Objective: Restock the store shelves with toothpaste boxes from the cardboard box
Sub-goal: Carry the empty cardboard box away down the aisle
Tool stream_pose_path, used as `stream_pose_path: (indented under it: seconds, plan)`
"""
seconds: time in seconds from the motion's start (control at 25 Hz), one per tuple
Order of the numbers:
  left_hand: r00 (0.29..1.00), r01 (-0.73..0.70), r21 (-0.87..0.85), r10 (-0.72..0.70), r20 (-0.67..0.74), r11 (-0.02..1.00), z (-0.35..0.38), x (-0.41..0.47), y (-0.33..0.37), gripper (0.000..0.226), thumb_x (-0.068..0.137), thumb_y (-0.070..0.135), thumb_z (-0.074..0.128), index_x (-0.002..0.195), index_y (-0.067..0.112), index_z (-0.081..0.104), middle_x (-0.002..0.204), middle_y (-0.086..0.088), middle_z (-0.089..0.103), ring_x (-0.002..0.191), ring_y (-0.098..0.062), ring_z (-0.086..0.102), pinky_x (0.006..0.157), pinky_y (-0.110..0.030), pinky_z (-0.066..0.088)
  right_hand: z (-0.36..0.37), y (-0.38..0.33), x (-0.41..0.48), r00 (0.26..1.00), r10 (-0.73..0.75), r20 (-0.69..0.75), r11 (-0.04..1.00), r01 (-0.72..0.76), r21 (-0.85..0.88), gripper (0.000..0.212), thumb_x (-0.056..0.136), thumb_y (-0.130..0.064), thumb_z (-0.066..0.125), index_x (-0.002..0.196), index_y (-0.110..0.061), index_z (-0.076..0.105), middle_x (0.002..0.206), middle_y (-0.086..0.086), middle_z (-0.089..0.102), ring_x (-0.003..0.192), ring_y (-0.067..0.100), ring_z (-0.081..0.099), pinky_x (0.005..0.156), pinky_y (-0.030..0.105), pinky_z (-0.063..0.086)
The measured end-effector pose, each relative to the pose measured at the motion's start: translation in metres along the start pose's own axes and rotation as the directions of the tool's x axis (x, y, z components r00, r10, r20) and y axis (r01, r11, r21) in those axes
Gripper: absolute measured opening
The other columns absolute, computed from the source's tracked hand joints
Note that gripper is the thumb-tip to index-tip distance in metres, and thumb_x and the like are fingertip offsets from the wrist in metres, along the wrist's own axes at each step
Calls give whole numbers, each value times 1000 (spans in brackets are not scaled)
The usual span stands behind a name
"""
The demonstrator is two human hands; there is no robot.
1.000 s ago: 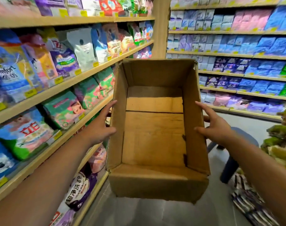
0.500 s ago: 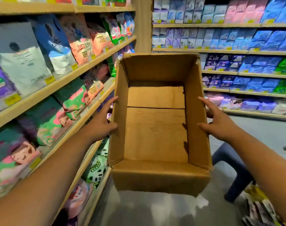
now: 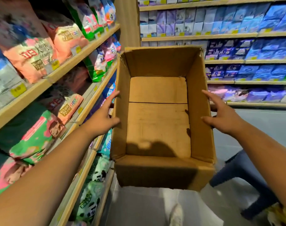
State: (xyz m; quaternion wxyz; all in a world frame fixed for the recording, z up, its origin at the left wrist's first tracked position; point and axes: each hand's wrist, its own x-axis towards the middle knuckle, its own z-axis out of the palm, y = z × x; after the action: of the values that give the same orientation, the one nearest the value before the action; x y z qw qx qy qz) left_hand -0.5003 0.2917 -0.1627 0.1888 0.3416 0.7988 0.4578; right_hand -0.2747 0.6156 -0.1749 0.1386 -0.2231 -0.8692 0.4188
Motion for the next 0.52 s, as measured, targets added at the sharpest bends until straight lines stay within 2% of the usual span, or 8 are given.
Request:
stream_pose_path:
  seconds: [0.04, 0.08, 0.16, 0.24, 0.28, 0.32, 0.4, 0.52]
  plan:
    - [1000, 10, -5, -10, -8, 1000, 1, 23, -5, 91, 83, -6, 60, 138, 58, 25, 126, 29, 38, 81, 10, 54, 92, -54, 51, 0, 7, 26, 1000, -8, 5, 1000, 8, 12, 88, 85, -7, 66, 139, -59, 20, 151, -2, 36, 137, 28, 37, 78, 50, 58]
    - [1000, 12, -3, -12, -20, 1000, 2, 45, -9, 91, 83, -7, 60, 139, 56, 25, 122, 34, 37, 74, 16, 51, 89, -53, 50, 0, 13, 51, 1000, -16, 12, 1000, 16, 12, 88, 85, -7, 66, 139, -59, 20, 151, -5, 35, 138, 27, 36, 78, 50, 58]
    - [998, 23, 36, -21, -55, 999, 1, 95, -17, 91, 83, -7, 61, 143, 50, 23, 129, 27, 40, 79, 18, 53, 79, -46, 55, -1, 25, 104, 999, 1, 41, 1000, -1, 6, 88, 85, -7, 65, 139, -58, 19, 151, -6, 35, 140, 26, 34, 81, 50, 57]
    - [998, 18, 78, -13, -69, 997, -1, 140, -20, 89, 84, -5, 62, 144, 47, 22, 141, 11, 35, 105, 6, 52, 70, -27, 57, -3, 34, 152, 998, 18, 63, 1000, -18, 5, 88, 86, -8, 65, 140, -59, 18, 151, -5, 36, 141, 26, 32, 81, 45, 58]
    - [997, 32, 82, -26, -74, 996, -2, 160, -25, 88, 85, -5, 62, 144, 46, 22, 141, 6, 36, 110, -6, 52, 70, -22, 55, -3, 38, 175, 997, 24, 78, 1000, -24, -4, 88, 86, -9, 65, 140, -59, 18, 150, -5, 37, 141, 26, 32, 80, 44, 58]
    - [996, 47, 58, -43, -74, 997, -2, 180, -31, 87, 85, -6, 61, 144, 45, 22, 136, 2, 40, 107, -14, 55, 70, -20, 55, -2, 43, 196, 995, 33, 90, 999, -32, -7, 88, 86, -9, 66, 139, -60, 18, 150, -5, 38, 141, 25, 32, 80, 44, 58]
    - [997, 60, -9, -61, -54, 998, -2, 212, -46, 86, 86, -7, 59, 143, 45, 22, 127, -1, 47, 102, -14, 61, 76, -24, 57, 2, 52, 230, 993, 40, 110, 999, -42, 19, 89, 85, -8, 66, 138, -62, 19, 148, -6, 39, 140, 25, 33, 83, 49, 56]
    - [995, 99, -22, -99, -21, 995, -8, 270, -80, 88, 84, -7, 61, 142, 48, 22, 130, 0, 49, 102, -13, 62, 77, -32, 59, 21, 71, 279, 988, 89, 124, 996, -91, 13, 89, 85, -10, 67, 136, -64, 18, 147, -4, 41, 140, 25, 33, 90, 53, 52]
